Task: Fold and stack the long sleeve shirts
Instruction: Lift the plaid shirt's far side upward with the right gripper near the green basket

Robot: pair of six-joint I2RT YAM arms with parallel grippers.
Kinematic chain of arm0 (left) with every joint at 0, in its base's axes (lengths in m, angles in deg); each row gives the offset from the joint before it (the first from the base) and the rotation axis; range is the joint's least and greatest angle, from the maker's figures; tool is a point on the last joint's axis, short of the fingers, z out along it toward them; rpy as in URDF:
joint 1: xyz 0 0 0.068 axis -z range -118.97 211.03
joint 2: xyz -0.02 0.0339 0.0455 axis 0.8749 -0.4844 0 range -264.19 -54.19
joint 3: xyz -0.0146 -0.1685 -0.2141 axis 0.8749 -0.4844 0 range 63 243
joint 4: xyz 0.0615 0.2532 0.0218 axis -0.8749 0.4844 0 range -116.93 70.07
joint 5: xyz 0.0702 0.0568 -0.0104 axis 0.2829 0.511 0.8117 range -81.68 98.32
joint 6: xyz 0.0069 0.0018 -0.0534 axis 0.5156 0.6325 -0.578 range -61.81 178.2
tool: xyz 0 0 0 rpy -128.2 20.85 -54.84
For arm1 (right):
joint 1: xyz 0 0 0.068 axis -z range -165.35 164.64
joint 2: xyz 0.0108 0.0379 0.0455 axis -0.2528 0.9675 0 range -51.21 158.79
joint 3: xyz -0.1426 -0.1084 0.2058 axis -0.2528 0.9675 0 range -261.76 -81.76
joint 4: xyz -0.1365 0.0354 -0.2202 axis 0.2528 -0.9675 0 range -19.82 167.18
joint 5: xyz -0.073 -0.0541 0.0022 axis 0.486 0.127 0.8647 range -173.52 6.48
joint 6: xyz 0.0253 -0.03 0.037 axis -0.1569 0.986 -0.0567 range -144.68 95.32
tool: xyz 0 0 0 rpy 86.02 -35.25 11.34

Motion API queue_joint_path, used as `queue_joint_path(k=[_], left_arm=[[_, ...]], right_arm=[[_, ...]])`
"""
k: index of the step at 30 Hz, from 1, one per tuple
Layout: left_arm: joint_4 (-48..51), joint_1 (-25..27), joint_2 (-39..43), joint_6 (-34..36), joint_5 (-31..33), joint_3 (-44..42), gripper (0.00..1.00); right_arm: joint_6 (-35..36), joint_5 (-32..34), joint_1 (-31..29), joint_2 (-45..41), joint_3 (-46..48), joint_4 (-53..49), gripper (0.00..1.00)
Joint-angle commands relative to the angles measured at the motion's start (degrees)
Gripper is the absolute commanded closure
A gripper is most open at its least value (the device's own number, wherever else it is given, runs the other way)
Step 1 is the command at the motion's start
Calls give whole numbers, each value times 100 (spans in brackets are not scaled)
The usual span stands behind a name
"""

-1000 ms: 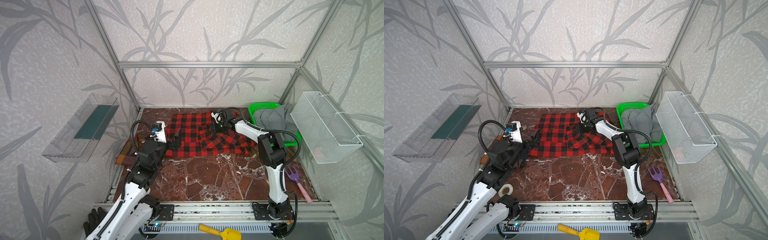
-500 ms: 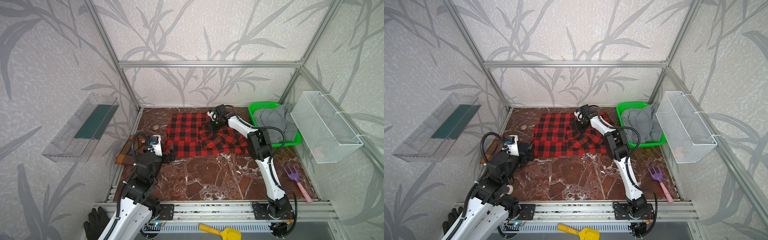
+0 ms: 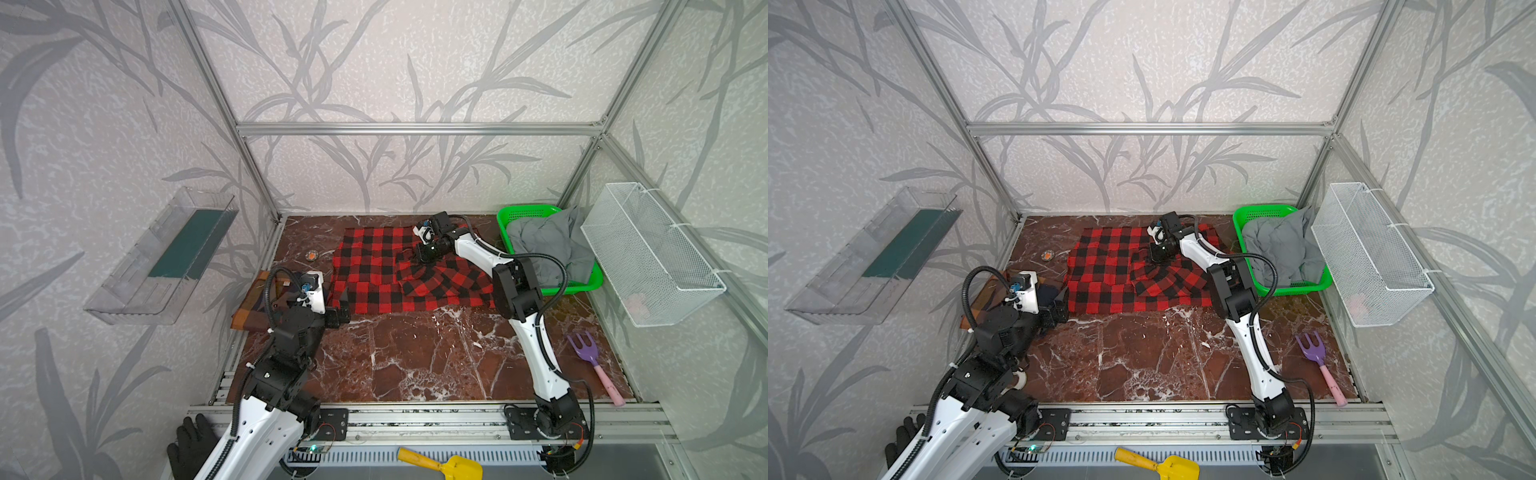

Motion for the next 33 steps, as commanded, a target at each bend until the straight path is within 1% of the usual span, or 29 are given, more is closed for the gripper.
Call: queue_joint_path(k=[1, 5, 10, 12, 16, 22, 26, 27, 31, 33], left_arm=[[-57, 31, 50, 46, 110, -67, 1], [-49, 44, 84, 59, 113, -71, 1], [-52, 55, 116, 72, 120, -74, 1], [-50, 63, 141, 83, 120, -84, 1], [-60, 81, 181, 87, 121, -90, 1], [-72, 116, 191, 99, 120, -100, 1], [-79, 125, 199, 103, 107, -97, 1], [-86, 125, 197, 103, 108, -102, 1], [-89, 131, 223, 104, 107, -111, 1], [-78, 151, 234, 106, 95, -117, 1]], right_arm=[[-119, -123, -30, -327, 177, 156, 100], [-355, 205, 4, -1112, 838, 754, 100], [-442, 951, 102, -1976, 1331, 1250, 100], [-480, 1134, 161, -2227, 1453, 1467, 100], [-476, 1385, 365, -2477, 1318, 1491, 100], [-601, 1538, 698, -2653, 937, 1508, 100], [-489, 1710, 711, -2687, 567, 1326, 100], [-457, 1835, 696, -2700, 536, 1290, 100], [-376, 2852, 673, -2821, 520, 1135, 100], [-248, 3051, 673, -2896, 548, 1227, 100]])
